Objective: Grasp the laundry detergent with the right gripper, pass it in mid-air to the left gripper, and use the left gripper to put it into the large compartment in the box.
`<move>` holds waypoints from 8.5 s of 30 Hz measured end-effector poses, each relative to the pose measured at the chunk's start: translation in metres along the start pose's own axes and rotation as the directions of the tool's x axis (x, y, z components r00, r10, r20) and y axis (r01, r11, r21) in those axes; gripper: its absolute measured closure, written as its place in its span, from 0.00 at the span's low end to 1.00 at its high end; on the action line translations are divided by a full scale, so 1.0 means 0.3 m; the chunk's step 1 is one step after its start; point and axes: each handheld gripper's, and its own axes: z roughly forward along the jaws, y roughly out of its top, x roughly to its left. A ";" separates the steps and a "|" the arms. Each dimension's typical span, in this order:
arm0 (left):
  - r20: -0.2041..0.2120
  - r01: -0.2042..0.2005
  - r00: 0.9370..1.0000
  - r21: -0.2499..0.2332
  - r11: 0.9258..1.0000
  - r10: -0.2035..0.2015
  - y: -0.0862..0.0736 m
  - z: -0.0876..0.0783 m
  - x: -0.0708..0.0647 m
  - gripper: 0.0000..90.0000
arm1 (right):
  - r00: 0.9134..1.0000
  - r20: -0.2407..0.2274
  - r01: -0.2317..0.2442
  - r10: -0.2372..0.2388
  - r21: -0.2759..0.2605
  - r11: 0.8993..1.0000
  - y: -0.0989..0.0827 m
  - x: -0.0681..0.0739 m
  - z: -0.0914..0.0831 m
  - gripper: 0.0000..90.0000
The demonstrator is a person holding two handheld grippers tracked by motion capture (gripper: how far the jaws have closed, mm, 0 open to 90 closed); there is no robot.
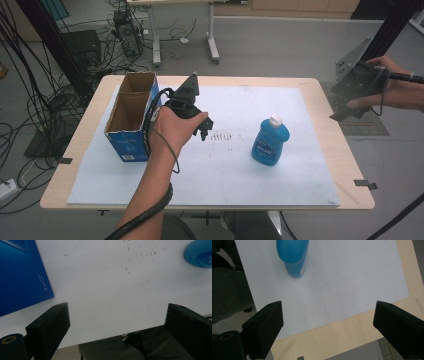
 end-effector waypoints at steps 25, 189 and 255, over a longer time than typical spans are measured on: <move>0.006 -0.009 1.000 -0.008 1.000 0.009 -0.017 0.010 -0.008 0.07 | 0.999 -0.032 -0.047 0.043 -0.130 0.990 -0.133 0.115 0.140 0.07; -0.006 -0.043 0.999 -0.031 0.999 0.043 -0.042 0.069 -0.021 0.07 | 0.908 0.003 -0.269 0.420 -0.763 0.588 -0.051 0.318 0.787 0.01; -0.004 -0.048 0.999 -0.034 0.998 0.048 -0.040 0.066 -0.028 0.07 | 0.908 0.005 -0.265 0.419 -0.766 0.585 -0.065 0.315 0.788 0.02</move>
